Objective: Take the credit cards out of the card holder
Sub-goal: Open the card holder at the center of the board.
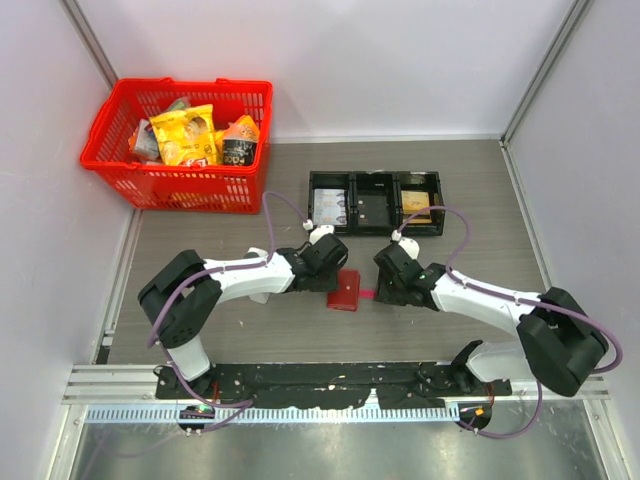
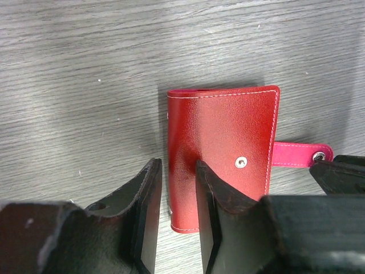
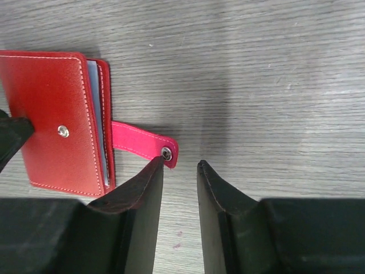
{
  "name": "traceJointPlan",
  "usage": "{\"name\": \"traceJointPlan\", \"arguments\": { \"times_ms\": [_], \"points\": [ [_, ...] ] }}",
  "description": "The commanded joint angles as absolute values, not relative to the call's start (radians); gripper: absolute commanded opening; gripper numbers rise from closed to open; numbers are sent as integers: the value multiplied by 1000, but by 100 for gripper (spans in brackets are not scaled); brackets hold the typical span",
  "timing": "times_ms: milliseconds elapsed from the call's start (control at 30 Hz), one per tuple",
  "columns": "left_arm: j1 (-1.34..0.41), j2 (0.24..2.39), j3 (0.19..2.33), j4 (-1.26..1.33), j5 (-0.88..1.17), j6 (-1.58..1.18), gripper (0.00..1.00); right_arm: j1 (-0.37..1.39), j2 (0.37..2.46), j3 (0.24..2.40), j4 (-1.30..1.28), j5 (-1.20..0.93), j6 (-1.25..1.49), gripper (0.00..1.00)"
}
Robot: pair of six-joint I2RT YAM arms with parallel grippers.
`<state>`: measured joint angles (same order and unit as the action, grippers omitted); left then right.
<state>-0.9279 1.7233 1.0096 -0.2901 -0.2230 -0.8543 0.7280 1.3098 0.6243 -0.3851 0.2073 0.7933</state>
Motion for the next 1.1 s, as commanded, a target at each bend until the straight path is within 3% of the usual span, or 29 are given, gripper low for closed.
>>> {"name": "traceJointPlan", "arguments": {
  "times_ms": [0, 333, 467, 567, 633, 1067],
  "points": [
    [-928, 1689, 1037, -304, -224, -828, 35, 695, 1240, 569, -241, 120, 785, 31],
    [-1003, 1643, 1092, -393, -285, -787, 68, 606, 1181, 425, -18, -57, 779, 31],
    [-1051, 1666, 1149, -451, -324, -767, 85, 575, 1180, 393, 61, -112, 767, 20],
    [-1069, 1696, 1180, -479, -342, -769, 98, 555, 1186, 374, 103, -136, 762, 7],
    [-1077, 1723, 1206, -495, -353, -765, 100, 546, 1193, 368, 110, -141, 758, 1],
    [-1088, 1911, 1358, -618, -456, -765, 100, 512, 1192, 308, 190, -201, 767, 1]
  ]
}}
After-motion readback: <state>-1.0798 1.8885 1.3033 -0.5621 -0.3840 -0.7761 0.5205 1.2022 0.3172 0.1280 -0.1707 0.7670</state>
